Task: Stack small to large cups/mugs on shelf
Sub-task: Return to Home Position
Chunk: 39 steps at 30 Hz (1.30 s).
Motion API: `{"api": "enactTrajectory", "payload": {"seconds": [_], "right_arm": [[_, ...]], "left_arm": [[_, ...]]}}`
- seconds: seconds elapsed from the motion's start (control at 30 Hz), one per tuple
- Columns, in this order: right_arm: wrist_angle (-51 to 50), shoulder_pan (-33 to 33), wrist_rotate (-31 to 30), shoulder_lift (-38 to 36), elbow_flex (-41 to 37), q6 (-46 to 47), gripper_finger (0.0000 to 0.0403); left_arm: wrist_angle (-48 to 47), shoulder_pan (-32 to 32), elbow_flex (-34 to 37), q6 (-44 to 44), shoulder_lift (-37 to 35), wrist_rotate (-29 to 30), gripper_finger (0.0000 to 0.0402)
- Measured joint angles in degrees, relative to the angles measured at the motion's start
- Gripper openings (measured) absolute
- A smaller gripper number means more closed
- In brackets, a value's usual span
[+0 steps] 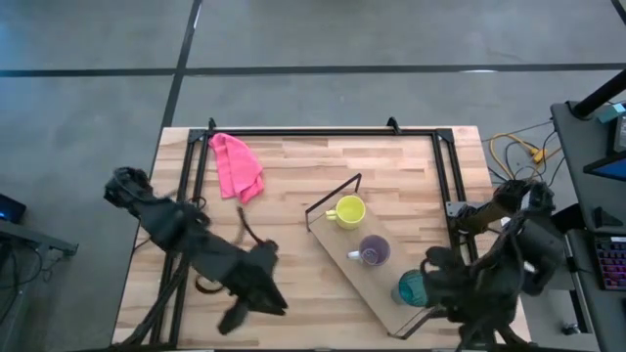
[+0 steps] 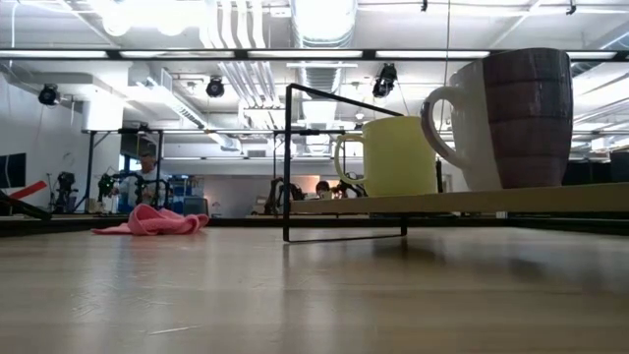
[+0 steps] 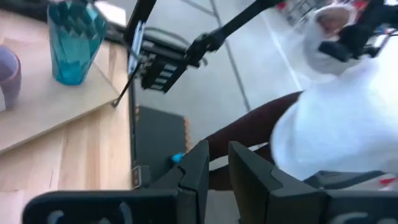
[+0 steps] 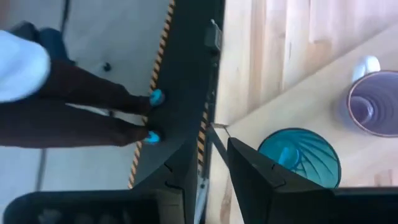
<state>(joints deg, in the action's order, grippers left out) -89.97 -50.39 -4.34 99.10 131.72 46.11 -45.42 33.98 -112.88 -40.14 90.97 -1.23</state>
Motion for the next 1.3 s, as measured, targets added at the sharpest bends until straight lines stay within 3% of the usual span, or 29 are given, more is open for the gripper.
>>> {"api": "enactTrajectory", "payload": {"seconds": [0.3, 0.5, 0.63, 0.93, 1.03, 1.13, 1.2, 1.3], "right_arm": [[0.0, 0.0, -2.6, -2.5, 2.5, -2.0, 0.0079], [1.3, -1.2, -20.7, -5.5, 2.5, -2.6, 0.0084], [7.1, -3.1, -29.9, -6.2, 1.2, -8.8, 0.0081], [17.6, -3.2, -30.8, -10.0, -8.9, -12.8, 0.0072], [25.8, -3.2, -31.4, -13.2, -16.5, -15.3, 0.0074], [40.6, -2.2, -31.3, -17.6, -26.0, -22.8, 0.0078], [54.6, -0.2, -27.1, -20.5, -32.6, -30.2, 0.0080], [73.6, 6.6, -9.5, -23.2, -41.6, -37.7, 0.0082]], "left_arm": [[-0.1, 0.0, 0.0, 1.4, -5.3, 0.2, 0.0047], [0.4, 0.1, 0.0, 0.0, -5.7, 2.0, 0.0047], [1.3, 0.4, 0.0, -2.3, -5.6, 2.2, 0.0047], [1.5, 2.0, 0.0, -3.0, -6.5, 3.5, 0.0047], [1.8, 2.7, 0.0, -3.0, -7.2, 3.6, 0.0047], [1.7, 3.3, 0.0, -3.0, -7.5, 3.6, 0.0047], [1.5, 3.4, 0.0, -3.0, -7.5, 3.7, 0.0047], [1.5, 3.6, 0.0, -3.0, -7.7, 3.7, 0.0047]]}}
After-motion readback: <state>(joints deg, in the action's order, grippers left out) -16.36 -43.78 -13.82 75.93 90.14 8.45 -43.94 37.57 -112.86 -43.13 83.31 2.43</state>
